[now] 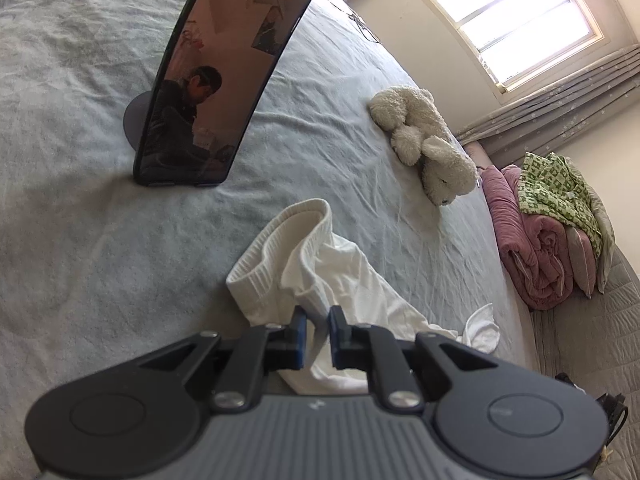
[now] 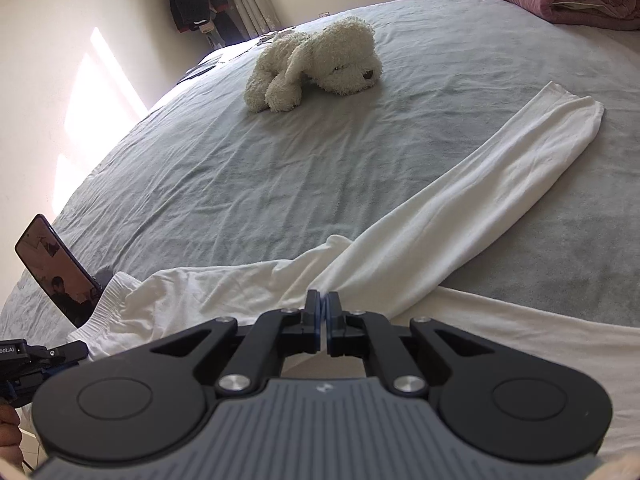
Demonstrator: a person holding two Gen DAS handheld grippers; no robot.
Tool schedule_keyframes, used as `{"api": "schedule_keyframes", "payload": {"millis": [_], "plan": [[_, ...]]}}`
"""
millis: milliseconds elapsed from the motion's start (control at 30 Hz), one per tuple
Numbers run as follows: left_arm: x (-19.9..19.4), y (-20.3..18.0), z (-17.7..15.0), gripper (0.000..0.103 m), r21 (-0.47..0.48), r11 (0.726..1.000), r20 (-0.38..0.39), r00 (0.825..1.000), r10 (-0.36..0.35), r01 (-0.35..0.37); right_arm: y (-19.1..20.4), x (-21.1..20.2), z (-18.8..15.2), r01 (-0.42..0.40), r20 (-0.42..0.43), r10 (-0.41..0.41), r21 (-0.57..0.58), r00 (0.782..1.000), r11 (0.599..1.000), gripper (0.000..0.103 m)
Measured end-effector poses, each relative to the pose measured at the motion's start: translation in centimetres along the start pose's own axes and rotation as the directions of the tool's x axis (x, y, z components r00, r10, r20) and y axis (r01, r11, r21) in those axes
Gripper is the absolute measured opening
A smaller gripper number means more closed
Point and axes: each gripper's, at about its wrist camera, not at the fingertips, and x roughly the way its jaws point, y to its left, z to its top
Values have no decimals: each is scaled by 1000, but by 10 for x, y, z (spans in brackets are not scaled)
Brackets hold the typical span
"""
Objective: Fold clothes
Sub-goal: 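Grasp the white trouser leg cuff with the right gripper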
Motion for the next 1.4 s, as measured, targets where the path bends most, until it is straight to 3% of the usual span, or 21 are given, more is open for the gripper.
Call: {"api": "schedule_keyframes", "payload": {"millis": [233,500,667,800,967,1133,1167,1233,1267,1400], "plan": [[2,-2,7,10,-9,999,52,998,-46,46,-7,-17,7,-30,45,29,10,999,1000,4],[21,-14,27,10,-23,994,132,986,-105,109,-10,-29,51,-46,192,44,4,980,999,4],[19,-20,34,10,46,995,104,990,-97,93,-7,-50,45,-63,235,67,-21,970,998,2],[17,-11,35,10,84,996,54,998,-44,40,-1,-69,24,-63,263,82,-80,961,995,1],[17,1,29,10,99,995,9,1000,12,-13,-3,-59,3,-23,174,46,-131,984,991,1],[19,4,21,10,111,993,-19,999,44,-41,-21,-29,13,0,89,7,-74,996,997,13],[20,4,20,10,114,992,-23,998,50,-47,-25,-23,16,10,78,-5,-63,997,998,18],[22,2,18,10,121,991,-30,998,61,-57,-33,-10,23,20,56,-18,-24,998,1000,37],[22,1,17,10,125,990,-34,997,67,-62,-37,-4,25,24,46,-24,-8,999,1000,40],[27,-2,13,10,142,987,-46,995,86,-79,-46,24,32,75,9,-75,20,997,997,40]]}}
